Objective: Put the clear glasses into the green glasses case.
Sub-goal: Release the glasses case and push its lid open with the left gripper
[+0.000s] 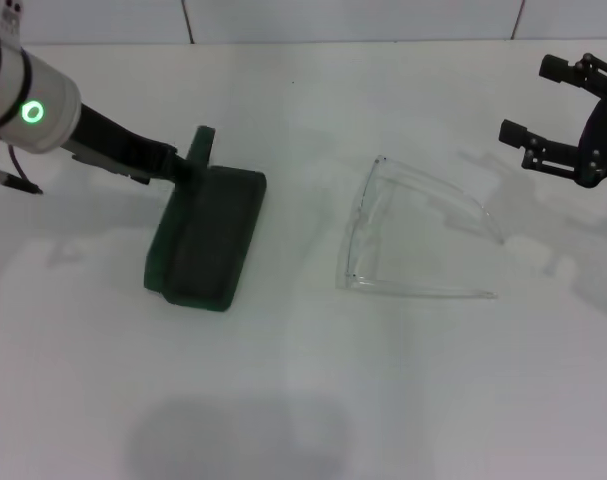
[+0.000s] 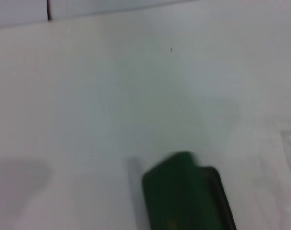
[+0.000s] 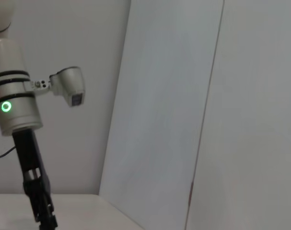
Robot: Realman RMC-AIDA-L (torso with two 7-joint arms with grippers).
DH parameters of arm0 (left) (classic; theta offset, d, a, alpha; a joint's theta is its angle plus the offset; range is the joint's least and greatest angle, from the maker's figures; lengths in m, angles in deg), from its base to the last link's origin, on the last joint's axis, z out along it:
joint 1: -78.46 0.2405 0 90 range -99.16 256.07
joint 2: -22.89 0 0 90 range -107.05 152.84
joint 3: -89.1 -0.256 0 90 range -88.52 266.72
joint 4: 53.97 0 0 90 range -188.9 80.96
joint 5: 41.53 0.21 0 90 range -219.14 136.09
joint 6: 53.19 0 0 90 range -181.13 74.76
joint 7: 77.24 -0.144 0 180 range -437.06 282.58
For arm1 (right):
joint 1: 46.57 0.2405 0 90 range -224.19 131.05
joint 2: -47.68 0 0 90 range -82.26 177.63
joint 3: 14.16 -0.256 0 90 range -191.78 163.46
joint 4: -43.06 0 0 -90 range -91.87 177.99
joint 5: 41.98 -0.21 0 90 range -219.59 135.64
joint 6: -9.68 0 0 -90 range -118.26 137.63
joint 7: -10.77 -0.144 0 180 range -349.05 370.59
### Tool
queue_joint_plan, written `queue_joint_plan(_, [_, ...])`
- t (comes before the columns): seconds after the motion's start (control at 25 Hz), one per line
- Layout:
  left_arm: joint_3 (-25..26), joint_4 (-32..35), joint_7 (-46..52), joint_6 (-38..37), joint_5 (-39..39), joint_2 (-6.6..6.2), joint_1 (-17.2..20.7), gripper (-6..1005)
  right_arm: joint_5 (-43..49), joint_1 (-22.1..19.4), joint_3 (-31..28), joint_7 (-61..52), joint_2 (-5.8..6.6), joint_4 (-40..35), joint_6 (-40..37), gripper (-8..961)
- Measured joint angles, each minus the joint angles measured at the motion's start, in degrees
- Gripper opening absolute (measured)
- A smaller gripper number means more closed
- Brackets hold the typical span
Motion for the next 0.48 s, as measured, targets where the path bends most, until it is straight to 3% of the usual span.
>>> queue_joint_plan(0.48, [-1.53, -1.04, 0.74, 0.38, 0.52, 0.10, -0.17, 650, -0.14, -0.09, -0.14, 0.45, 0.02, -0.19, -0.80, 842])
